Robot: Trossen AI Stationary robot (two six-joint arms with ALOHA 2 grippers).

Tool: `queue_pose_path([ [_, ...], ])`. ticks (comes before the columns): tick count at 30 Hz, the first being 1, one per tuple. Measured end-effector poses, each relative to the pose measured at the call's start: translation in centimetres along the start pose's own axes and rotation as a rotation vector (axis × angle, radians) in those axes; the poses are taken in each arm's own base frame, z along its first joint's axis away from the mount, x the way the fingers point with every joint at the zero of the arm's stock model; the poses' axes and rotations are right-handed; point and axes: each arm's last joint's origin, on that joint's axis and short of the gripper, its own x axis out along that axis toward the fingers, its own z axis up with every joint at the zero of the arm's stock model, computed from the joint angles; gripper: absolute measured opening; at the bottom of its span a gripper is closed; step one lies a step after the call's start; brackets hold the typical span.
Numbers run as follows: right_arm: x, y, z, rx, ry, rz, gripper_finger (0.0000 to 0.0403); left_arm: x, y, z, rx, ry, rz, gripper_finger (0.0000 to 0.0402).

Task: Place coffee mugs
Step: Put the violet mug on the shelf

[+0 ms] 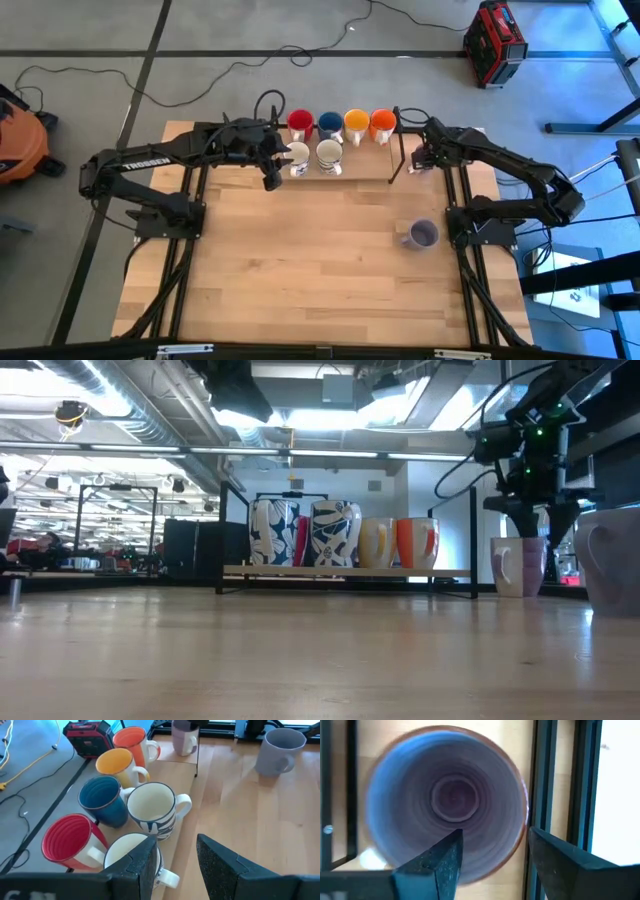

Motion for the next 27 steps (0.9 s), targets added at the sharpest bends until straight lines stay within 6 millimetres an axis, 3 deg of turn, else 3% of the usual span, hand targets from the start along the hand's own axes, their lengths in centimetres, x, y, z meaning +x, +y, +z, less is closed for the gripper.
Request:
queue_pose_path([
  [5, 0.6, 0.0, -0.3, 0.024, -0.005, 0.005, 0.019, 0.0, 0.0, 0.0, 0.0, -0.001, 0.0, 0.0133],
  [16, 0.6, 0.2, 0.0, 0.032, -0.028, 0.031, 0.0016, 0.0, 0.0, 0.0, 0.0, -0.001, 0.0, 0.0133],
  [23, 0.4, 0.0, -0.1, 0.019, -0.043, 0.018, 0.0016, 0.0, 0.0, 0.0, 0.0, -0.001, 0.0, 0.0133],
  [27, -1.1, -0.5, -0.1, -0.002, -0.047, 0.015, 0.0006, 0.0, 0.0, 0.0, 0.0, -0.001, 0.0, 0.0133],
])
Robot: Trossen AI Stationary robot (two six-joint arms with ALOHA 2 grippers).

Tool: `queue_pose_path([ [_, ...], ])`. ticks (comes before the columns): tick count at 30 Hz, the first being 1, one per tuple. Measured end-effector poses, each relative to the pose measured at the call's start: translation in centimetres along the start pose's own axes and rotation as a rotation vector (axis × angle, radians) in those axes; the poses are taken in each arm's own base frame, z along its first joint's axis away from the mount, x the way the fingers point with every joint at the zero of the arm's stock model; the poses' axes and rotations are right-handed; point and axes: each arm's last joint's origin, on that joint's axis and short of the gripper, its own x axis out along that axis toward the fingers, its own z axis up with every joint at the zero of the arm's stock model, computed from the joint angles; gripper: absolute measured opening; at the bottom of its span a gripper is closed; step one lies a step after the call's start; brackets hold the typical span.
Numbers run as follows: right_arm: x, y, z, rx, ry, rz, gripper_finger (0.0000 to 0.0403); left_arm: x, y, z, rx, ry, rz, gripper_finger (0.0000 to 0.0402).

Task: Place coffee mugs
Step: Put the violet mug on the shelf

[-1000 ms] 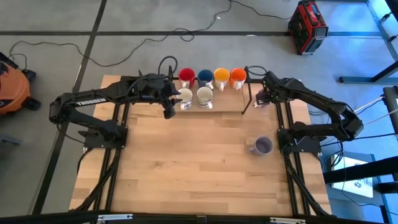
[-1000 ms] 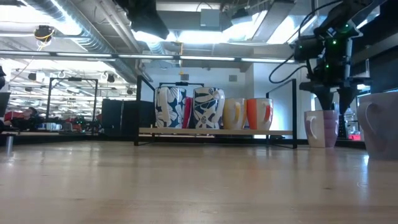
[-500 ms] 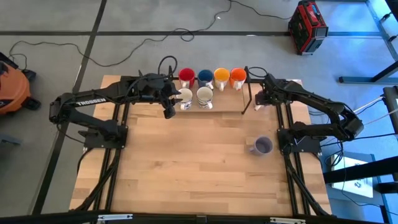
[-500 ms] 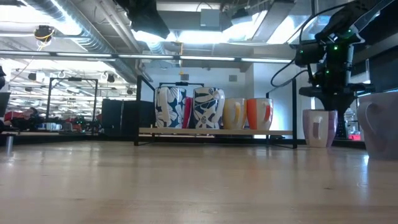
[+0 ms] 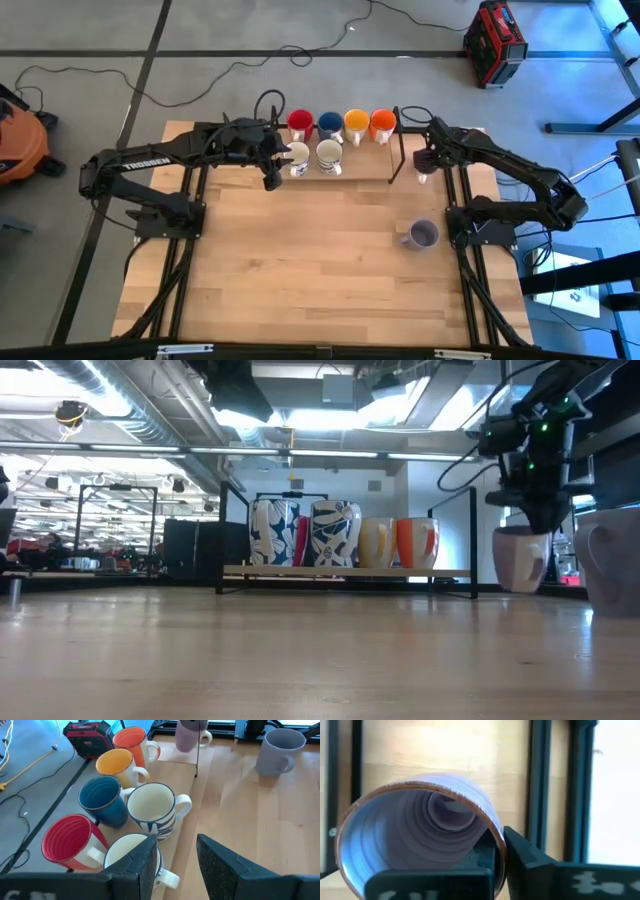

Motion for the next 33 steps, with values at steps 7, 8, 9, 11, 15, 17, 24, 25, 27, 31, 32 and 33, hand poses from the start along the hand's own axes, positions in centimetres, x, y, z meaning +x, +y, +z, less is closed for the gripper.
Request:
queue_pose_path([
  [7, -4.4, -1.2, 0.2, -0.082, -0.023, 0.059, 0.0004, 0.0, 0.0, 0.0, 0.0, -0.001, 0.0, 0.0133],
  [8, -5.0, -1.4, 0.1, -0.09, -0.02, 0.075, 0.0005, 0.0, 0.0, 0.0, 0.0, 0.0, 0.0, 0.0133],
  [9, -5.6, -1.6, 0.0, -0.103, -0.012, 0.09, 0.0005, 0.0, 0.0, 0.0, 0.0, -0.001, 0.0, 0.0133],
  [11, -6.6, -2.0, -0.3, -0.119, 0.007, 0.122, 0.0005, 0.0, 0.0, 0.0, 0.0, 0.0, 0.0, 0.0133],
  [15, -8.6, -2.8, -0.8, -0.17, 0.034, 0.162, 0.0003, 0.0, 0.0, 0.0, 0.0, -0.001, 0.0, 0.0133],
  [17, -9.3, -3.0, -1.0, -0.187, 0.047, 0.211, 0.0004, 0.0, 0.0, 0.0, 0.0, 0.0, 0.0, 0.0133],
  [24, -11.5, -2.7, -2.0, -0.284, 0.042, 0.338, 0.0003, 0.0, 0.0, 0.0, -0.001, -0.001, 0.0, 0.0133],
  [25, -11.7, -2.5, -2.2, -0.296, 0.041, 0.353, 0.0003, 0.0, 0.0, 0.0, -0.001, -0.001, 0.001, 0.0133],
  [27, -12.1, -1.9, -2.5, -0.325, 0.042, 0.378, 0.0003, 0.0, 0.0, 0.0, -0.001, -0.001, 0.001, 0.0133],
  [31, -13.0, -0.5, -2.9, -0.373, 0.005, 0.451, 0.0003, 0.0, 0.0, 0.0, -0.002, 0.0, 0.001, 0.0133],
  [32, -13.2, -0.3, -3.1, -0.392, 0.001, 0.458, 0.0003, 0.0, 0.0, 0.0, -0.002, -0.001, 0.001, 0.0133],
  [33, -13.3, 0.0, -3.3, -0.412, -0.001, 0.46, 0.0003, 0.0, 0.0, 0.0, -0.002, -0.001, 0.001, 0.0133],
])
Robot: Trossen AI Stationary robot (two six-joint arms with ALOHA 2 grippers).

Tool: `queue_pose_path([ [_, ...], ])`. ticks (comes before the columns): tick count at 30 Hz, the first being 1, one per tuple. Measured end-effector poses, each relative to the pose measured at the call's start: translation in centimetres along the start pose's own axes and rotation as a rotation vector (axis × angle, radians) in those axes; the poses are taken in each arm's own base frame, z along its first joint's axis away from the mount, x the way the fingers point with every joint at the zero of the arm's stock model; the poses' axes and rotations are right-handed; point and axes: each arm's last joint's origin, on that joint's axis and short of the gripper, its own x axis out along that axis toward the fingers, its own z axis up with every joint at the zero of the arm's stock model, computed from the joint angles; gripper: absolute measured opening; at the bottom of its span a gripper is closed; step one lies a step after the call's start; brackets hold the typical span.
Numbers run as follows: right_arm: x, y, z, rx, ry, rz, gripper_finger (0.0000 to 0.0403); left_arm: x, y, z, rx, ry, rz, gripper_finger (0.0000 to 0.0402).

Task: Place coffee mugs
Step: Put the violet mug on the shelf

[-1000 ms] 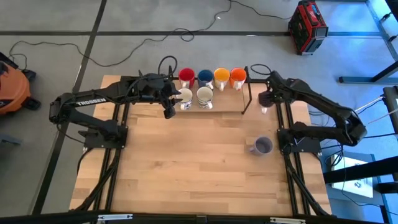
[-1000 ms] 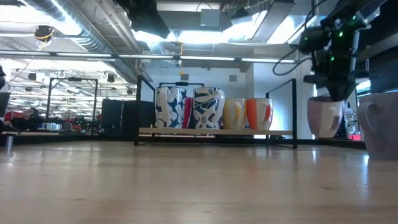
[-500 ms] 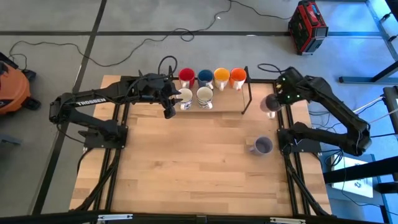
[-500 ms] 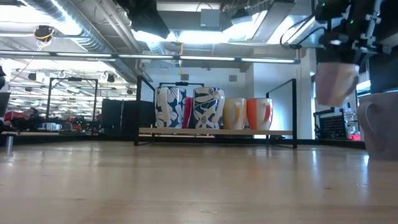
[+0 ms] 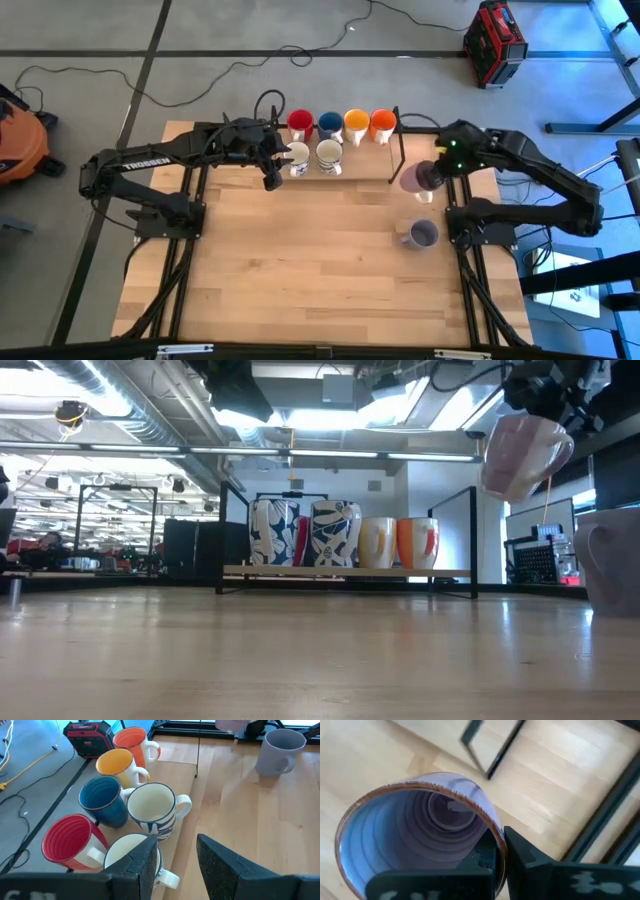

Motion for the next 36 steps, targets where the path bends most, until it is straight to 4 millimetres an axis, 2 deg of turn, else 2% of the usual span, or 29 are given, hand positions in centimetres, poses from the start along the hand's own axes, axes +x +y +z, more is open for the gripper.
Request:
queue_pose_path([
  [11, 1.2, 4.3, 0.4, -0.166, -0.049, 0.114, 0.0003, 0.0, 0.0, 0.0, -0.001, 0.0, 0.005, 0.0133],
  [15, 2.1, 6.7, 0.9, -0.249, -0.112, 0.164, 0.0003, 0.0, 0.0, 0.0, 0.0, 0.0, 0.004, 0.0133],
  [19, 3.4, 8.1, 1.6, -0.271, -0.11, 0.136, 0.0003, 0.0, 0.0, 0.0, 0.0, 0.001, 0.004, 0.0133],
  [29, 5.7, 11.6, 6.1, -0.257, -0.029, 0.01, 0.0003, 0.0, 0.0, 0.0, 0.0, 0.0, 0.003, 0.0133],
  [36, 8.8, 11.2, 9.8, -0.208, 0.062, -0.088, 0.0003, 0.0, 0.0, 0.1, -0.001, -0.005, 0.003, 0.0133],
])
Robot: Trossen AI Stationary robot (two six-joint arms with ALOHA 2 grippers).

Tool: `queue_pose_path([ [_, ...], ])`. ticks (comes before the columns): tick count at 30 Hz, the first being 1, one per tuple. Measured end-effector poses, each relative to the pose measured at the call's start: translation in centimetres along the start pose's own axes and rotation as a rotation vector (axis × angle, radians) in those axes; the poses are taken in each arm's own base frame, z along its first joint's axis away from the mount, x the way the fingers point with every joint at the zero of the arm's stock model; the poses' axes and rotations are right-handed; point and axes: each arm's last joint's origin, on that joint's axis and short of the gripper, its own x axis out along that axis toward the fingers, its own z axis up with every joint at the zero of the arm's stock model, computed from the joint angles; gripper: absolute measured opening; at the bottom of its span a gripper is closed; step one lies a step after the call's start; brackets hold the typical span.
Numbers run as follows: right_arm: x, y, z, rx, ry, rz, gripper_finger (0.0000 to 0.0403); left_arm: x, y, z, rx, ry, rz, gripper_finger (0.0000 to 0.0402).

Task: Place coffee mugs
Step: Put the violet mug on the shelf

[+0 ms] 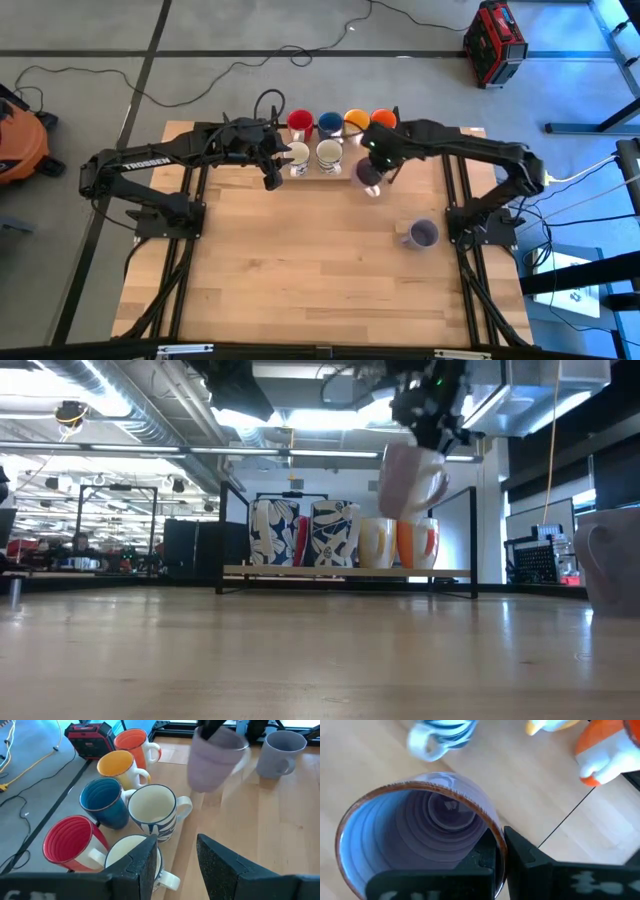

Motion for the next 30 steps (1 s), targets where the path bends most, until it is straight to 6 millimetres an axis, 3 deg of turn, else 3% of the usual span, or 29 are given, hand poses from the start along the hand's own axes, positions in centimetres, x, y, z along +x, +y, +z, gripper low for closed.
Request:
queue_pose_path([
  [12, 4.4, -3.5, 3.1, 0.106, 0.121, 0.008, 0.0003, 0.0, 0.0, 0.0, -0.008, 0.0, -0.001, 0.0133],
  [21, 6.5, -3.6, 4.1, 0.125, 0.114, 0.043, 0.0003, 0.0, 0.0, 0.0, -0.009, 0.001, 0.0, 0.0133],
  [30, 7.1, -3.3, 4.9, 0.133, 0.054, 0.064, 0.0003, 0.0, 0.0, 0.0, -0.009, 0.001, 0.0, 0.0133],
])
